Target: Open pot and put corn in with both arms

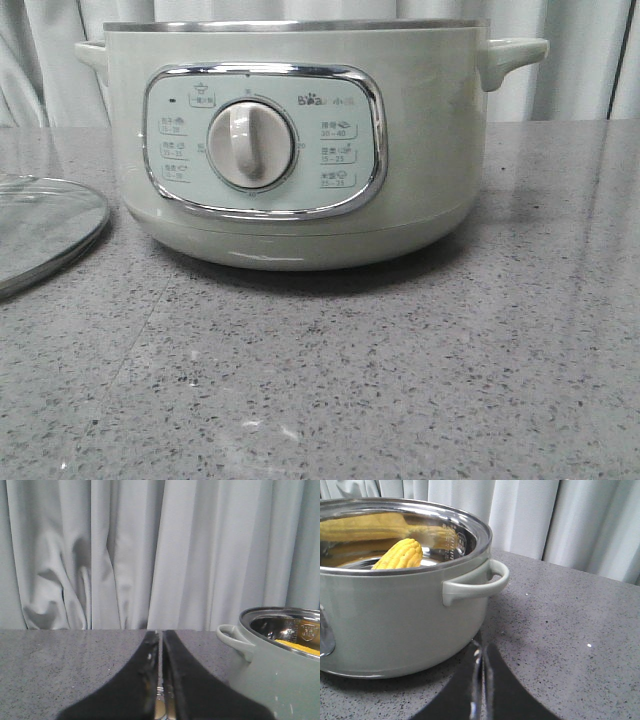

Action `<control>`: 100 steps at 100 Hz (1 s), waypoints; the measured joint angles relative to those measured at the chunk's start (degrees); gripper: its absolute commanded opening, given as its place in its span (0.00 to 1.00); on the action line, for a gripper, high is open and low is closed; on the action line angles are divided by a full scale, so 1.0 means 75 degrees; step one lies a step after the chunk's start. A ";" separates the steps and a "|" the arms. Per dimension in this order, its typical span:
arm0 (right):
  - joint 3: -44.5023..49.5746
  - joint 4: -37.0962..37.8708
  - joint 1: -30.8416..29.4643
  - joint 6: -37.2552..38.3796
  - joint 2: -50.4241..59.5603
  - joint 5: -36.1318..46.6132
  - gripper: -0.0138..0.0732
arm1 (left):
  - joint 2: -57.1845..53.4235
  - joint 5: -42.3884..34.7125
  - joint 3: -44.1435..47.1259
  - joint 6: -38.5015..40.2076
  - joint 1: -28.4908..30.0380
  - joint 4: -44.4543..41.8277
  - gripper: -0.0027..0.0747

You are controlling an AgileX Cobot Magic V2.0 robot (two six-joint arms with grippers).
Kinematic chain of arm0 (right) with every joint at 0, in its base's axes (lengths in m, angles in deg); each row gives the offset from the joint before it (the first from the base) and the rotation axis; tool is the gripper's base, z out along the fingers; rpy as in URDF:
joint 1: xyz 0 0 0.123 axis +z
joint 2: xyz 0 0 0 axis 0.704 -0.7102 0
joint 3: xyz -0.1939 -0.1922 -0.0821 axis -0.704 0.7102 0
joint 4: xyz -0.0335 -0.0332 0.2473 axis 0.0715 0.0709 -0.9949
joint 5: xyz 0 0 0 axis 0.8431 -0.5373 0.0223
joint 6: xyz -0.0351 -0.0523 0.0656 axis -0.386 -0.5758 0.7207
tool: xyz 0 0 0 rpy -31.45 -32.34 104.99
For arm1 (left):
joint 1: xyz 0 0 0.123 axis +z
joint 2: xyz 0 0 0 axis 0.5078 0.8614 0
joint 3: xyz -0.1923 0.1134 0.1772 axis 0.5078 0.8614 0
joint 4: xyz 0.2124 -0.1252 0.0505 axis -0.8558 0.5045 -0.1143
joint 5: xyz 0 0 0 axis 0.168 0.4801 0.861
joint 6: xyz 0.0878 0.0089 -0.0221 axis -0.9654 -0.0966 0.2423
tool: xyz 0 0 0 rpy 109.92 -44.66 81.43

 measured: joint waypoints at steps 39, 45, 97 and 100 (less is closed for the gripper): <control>0.0000 0.0000 0.0000 0.0000 0.0000 0.0000 0.09 | 0.0000 -0.0055 0.0293 0.0000 0.0004 0.0000 0.01; 0.0000 0.0000 0.0000 0.0000 0.0000 0.0000 0.09 | 0.0000 -0.0111 0.0511 0.0000 0.0092 0.0031 0.01; 0.0000 0.0000 0.0000 0.0015 0.0000 0.0018 0.09 | -0.0506 0.0630 0.2020 0.0000 0.1613 0.0507 0.01; 0.0000 0.0000 0.0000 0.0015 0.0000 0.0018 0.09 | -0.0506 0.0873 0.2020 0.0000 0.1613 0.0455 0.01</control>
